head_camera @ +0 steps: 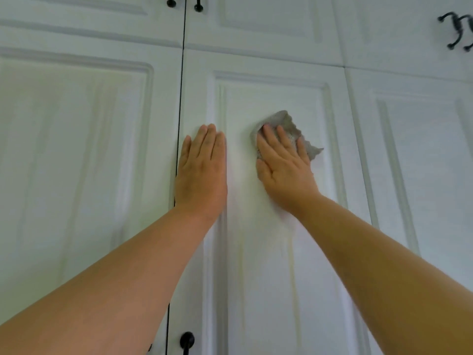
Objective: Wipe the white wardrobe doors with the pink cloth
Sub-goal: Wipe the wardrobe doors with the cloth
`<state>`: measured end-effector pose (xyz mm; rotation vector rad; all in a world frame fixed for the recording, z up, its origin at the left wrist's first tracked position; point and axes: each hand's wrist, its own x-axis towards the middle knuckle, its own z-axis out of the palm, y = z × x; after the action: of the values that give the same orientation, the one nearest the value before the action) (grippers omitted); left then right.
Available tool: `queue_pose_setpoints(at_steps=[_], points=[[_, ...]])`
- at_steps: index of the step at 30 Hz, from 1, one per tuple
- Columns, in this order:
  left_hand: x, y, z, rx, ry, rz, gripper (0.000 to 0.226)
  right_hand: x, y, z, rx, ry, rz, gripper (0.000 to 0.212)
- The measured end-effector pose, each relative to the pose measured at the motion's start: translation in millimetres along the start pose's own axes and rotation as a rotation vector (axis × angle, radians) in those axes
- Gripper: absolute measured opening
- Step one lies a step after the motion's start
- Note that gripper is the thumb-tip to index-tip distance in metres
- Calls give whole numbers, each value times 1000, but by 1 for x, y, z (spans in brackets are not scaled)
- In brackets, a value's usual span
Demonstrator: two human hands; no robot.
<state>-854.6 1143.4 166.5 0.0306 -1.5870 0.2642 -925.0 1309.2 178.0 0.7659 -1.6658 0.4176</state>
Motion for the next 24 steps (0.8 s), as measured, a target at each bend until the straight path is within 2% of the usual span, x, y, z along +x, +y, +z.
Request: queue_pose_setpoints(at_steps=[4, 6, 8, 10, 12, 13, 15, 17, 21, 24], points=[[-1, -1, 1, -3, 12, 9, 65, 16, 24, -11, 82, 20, 217, 57], [-1, 0, 1, 9, 6, 17, 67, 21, 16, -7, 58, 36, 264, 56], [-2, 0, 1, 10, 8, 20, 67, 16, -3, 1, 18, 39, 188, 56], [-2, -1, 3, 8, 25, 20, 64, 3, -14, 6, -14, 13, -2, 56], [-2, -3, 4, 14, 36, 22, 62, -6, -2, 5, -54, -63, -150, 58], [-2, -3, 4, 17, 36, 23, 61, -5, 12, 1, -66, -75, -159, 62], [-2, -3, 5, 25, 30, 23, 62, 3, 41, -12, -25, -49, -16, 66], [-2, -2, 5, 32, 34, 24, 63, 10, 64, -23, 72, -43, 163, 62], [-2, -2, 5, 50, 44, 32, 63, 10, 56, -20, 137, 30, 231, 58], [1, -4, 6, 31, 47, 26, 59, -29, 46, -6, 161, 78, 251, 58]])
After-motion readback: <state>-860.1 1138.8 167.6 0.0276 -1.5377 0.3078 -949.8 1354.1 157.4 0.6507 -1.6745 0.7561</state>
